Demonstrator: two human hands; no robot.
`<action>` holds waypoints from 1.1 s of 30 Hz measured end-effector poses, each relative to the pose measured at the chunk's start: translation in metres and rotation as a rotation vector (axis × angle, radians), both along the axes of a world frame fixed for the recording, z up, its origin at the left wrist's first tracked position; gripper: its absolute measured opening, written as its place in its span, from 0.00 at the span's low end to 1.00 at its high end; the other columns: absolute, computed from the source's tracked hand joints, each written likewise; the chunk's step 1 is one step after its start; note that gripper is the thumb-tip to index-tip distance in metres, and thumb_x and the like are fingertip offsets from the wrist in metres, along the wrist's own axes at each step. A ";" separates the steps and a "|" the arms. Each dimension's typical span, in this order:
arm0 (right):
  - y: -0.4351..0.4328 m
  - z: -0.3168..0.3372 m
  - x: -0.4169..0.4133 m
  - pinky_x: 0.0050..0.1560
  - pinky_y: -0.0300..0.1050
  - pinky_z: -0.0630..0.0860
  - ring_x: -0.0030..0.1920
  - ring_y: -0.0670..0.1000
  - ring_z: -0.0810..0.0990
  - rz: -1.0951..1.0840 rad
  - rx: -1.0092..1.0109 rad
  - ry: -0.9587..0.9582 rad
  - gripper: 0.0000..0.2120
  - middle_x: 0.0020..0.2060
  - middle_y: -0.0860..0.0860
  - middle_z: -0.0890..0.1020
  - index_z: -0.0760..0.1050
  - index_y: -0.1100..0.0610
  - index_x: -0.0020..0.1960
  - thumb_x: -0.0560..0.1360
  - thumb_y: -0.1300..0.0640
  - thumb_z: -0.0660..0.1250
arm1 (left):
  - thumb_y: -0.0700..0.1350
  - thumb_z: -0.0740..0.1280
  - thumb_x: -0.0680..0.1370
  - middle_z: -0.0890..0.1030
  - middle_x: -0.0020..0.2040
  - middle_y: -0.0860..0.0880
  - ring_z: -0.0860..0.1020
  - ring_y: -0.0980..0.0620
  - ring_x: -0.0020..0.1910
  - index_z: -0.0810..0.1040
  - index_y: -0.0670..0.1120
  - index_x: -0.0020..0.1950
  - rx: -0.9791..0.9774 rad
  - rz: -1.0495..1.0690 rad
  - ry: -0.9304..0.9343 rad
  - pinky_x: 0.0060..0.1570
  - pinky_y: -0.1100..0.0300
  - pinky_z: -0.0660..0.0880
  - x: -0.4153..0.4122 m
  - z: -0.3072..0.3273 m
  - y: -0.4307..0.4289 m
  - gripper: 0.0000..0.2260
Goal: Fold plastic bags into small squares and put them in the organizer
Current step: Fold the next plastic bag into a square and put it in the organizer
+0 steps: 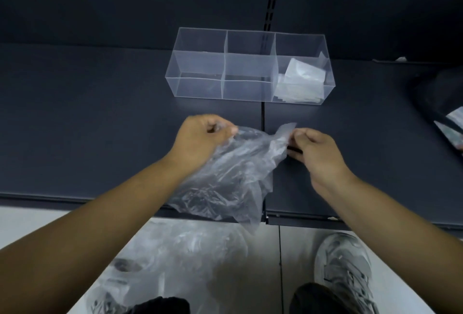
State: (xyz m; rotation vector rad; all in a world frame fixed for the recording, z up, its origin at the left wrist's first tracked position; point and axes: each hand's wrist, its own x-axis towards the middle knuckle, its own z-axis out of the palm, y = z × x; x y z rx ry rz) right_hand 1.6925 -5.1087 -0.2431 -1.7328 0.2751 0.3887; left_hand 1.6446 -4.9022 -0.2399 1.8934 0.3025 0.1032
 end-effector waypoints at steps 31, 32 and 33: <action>0.009 0.051 0.011 0.48 0.50 0.76 0.42 0.56 0.79 0.455 0.089 -0.041 0.16 0.44 0.62 0.82 0.79 0.66 0.46 0.72 0.51 0.71 | 0.66 0.68 0.66 0.80 0.51 0.61 0.77 0.70 0.48 0.75 0.55 0.59 -0.026 -0.042 0.221 0.42 0.75 0.71 -0.023 0.041 0.013 0.26; 0.017 0.051 0.010 0.48 0.51 0.74 0.42 0.56 0.78 0.494 0.081 -0.052 0.15 0.43 0.62 0.82 0.79 0.65 0.46 0.73 0.51 0.71 | 0.67 0.68 0.66 0.81 0.50 0.61 0.78 0.69 0.47 0.76 0.56 0.59 -0.069 -0.150 0.265 0.43 0.74 0.72 -0.013 0.048 0.005 0.26; 0.023 0.051 0.011 0.47 0.52 0.72 0.42 0.56 0.76 0.525 0.071 -0.064 0.15 0.42 0.62 0.81 0.79 0.65 0.45 0.74 0.51 0.70 | 0.65 0.68 0.68 0.83 0.49 0.59 0.80 0.66 0.46 0.79 0.54 0.56 -0.116 -0.213 0.298 0.44 0.72 0.72 -0.004 0.050 -0.001 0.23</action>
